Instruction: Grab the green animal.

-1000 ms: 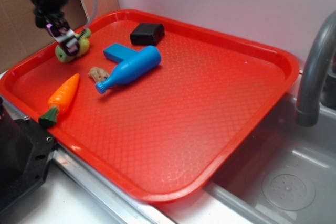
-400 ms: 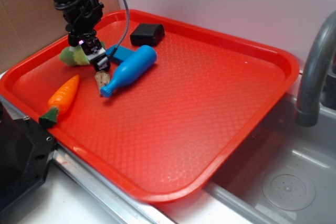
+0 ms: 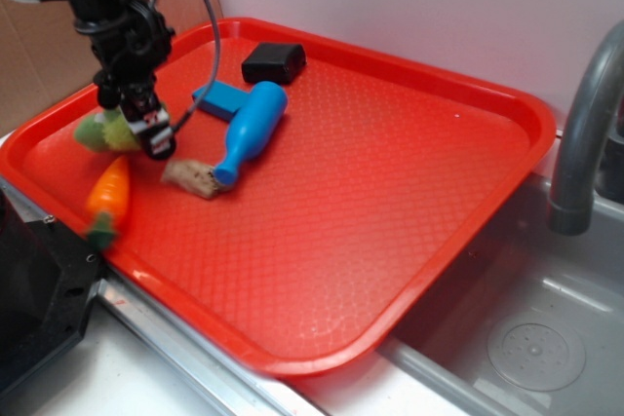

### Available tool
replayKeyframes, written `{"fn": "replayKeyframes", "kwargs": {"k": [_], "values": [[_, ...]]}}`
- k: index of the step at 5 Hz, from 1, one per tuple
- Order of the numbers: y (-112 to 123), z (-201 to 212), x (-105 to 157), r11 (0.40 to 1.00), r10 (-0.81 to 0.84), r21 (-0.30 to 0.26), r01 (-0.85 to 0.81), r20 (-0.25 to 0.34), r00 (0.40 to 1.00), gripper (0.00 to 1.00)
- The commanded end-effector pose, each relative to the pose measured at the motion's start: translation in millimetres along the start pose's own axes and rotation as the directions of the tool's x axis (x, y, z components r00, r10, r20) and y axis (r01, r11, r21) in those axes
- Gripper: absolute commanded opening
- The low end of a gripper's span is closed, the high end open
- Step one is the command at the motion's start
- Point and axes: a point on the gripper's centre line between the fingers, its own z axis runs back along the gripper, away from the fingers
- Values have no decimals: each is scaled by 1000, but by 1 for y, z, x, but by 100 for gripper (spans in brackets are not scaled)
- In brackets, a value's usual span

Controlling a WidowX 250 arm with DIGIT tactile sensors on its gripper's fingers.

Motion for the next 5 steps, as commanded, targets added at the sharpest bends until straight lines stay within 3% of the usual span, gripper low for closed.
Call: {"fn": "replayKeyframes", "kwargs": {"k": [1, 2, 3, 5], "values": [[-11, 104, 39, 989, 145, 31, -147, 55, 988, 0], [-30, 148, 63, 977, 208, -52, -206, 26, 978, 0], [-50, 170, 65, 977, 207, -61, -205, 42, 977, 0], [-63, 190, 41, 928, 352, -134, -349, 1, 936, 0]]}}
